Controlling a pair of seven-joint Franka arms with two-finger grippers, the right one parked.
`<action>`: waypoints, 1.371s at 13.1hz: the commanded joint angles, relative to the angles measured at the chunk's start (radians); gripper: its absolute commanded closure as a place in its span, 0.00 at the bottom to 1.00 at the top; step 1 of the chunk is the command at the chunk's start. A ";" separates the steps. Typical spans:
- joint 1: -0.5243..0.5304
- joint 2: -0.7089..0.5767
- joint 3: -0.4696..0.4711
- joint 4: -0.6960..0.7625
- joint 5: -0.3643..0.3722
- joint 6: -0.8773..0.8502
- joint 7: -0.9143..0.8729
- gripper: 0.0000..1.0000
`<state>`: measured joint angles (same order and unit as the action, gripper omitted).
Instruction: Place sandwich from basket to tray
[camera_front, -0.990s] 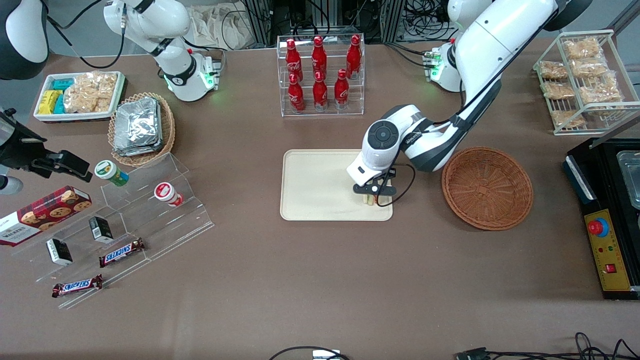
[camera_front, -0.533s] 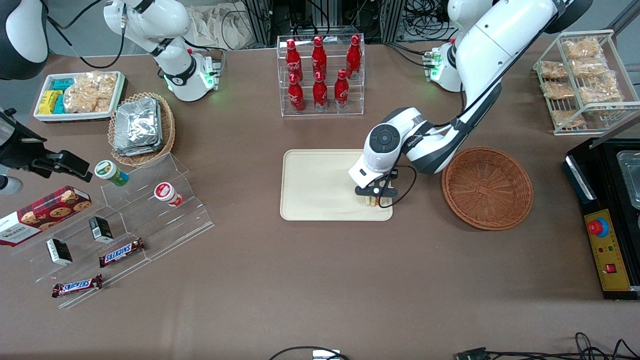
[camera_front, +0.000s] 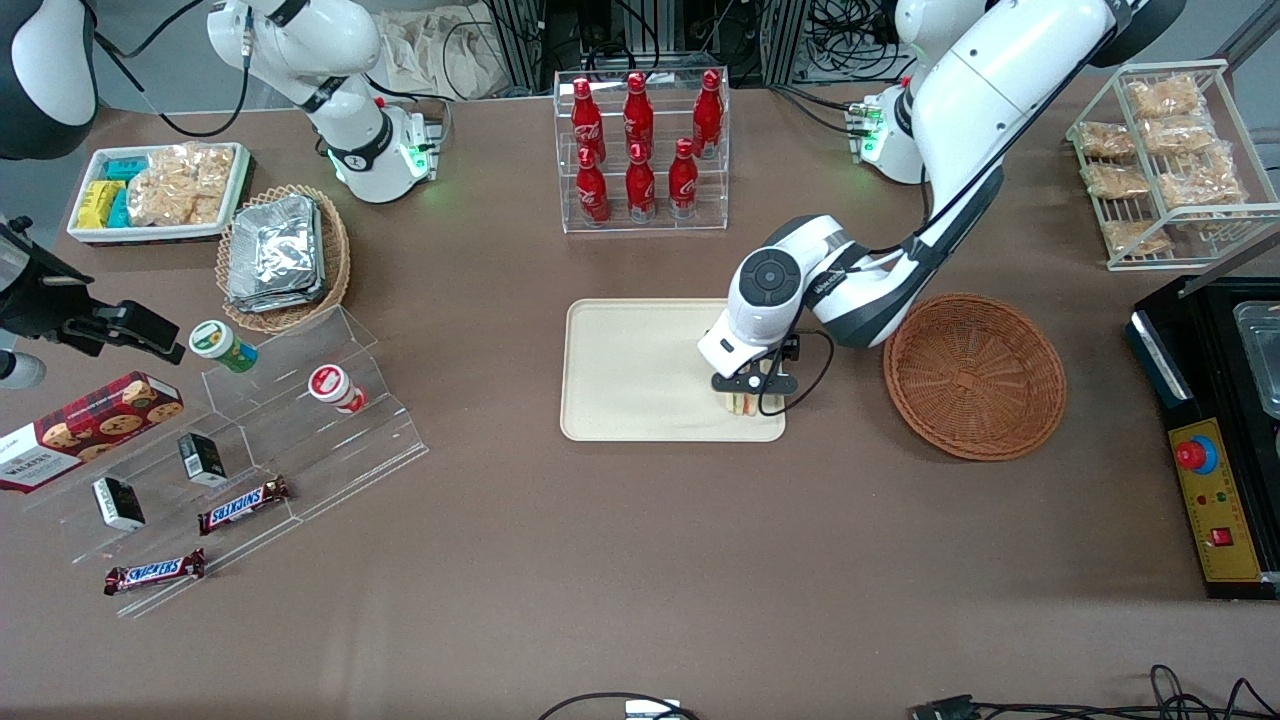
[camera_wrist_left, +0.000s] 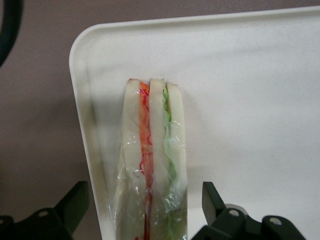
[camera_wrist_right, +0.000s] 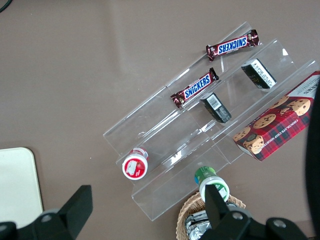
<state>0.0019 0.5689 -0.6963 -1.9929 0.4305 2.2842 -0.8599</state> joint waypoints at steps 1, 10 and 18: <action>0.003 -0.004 -0.003 0.014 0.014 -0.011 -0.021 0.00; 0.010 -0.371 0.050 0.269 -0.148 -0.478 0.009 0.00; -0.002 -0.629 0.483 0.244 -0.406 -0.583 0.485 0.00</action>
<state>0.0110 0.0017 -0.2899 -1.7147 0.0614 1.7224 -0.4941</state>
